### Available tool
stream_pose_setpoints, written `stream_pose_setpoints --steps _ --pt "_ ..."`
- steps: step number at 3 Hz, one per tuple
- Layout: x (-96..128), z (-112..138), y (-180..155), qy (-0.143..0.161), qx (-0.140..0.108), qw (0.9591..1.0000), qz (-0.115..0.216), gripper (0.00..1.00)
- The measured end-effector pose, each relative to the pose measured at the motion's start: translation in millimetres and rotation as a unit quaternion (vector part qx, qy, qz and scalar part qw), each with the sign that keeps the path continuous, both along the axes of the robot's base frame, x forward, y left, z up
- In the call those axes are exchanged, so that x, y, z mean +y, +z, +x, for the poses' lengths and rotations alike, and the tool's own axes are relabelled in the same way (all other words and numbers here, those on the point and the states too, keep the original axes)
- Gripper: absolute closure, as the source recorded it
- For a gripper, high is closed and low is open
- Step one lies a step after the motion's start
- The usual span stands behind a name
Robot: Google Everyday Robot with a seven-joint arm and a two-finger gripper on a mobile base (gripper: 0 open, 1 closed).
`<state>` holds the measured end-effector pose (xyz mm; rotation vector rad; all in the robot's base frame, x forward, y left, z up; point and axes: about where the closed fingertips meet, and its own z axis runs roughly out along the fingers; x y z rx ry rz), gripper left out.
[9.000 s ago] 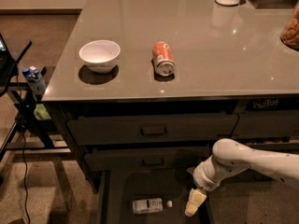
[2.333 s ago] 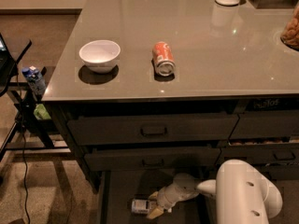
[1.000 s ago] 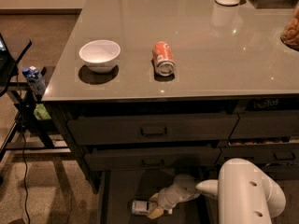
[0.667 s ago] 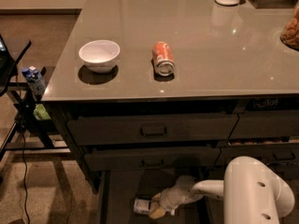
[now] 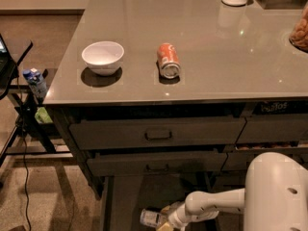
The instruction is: Pick blue plastic bottle from bottom drawer and place on counter
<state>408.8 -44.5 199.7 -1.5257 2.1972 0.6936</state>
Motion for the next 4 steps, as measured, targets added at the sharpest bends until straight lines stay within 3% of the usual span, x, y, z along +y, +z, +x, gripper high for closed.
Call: stream_pose_setpoints --steps 2,4 --pt "-9 10 17 -0.017 -0.007 0.9998 -0.003 1.0" --pt "-68 28 91 -0.078 -0.04 0.9959 -0.023 1.0"
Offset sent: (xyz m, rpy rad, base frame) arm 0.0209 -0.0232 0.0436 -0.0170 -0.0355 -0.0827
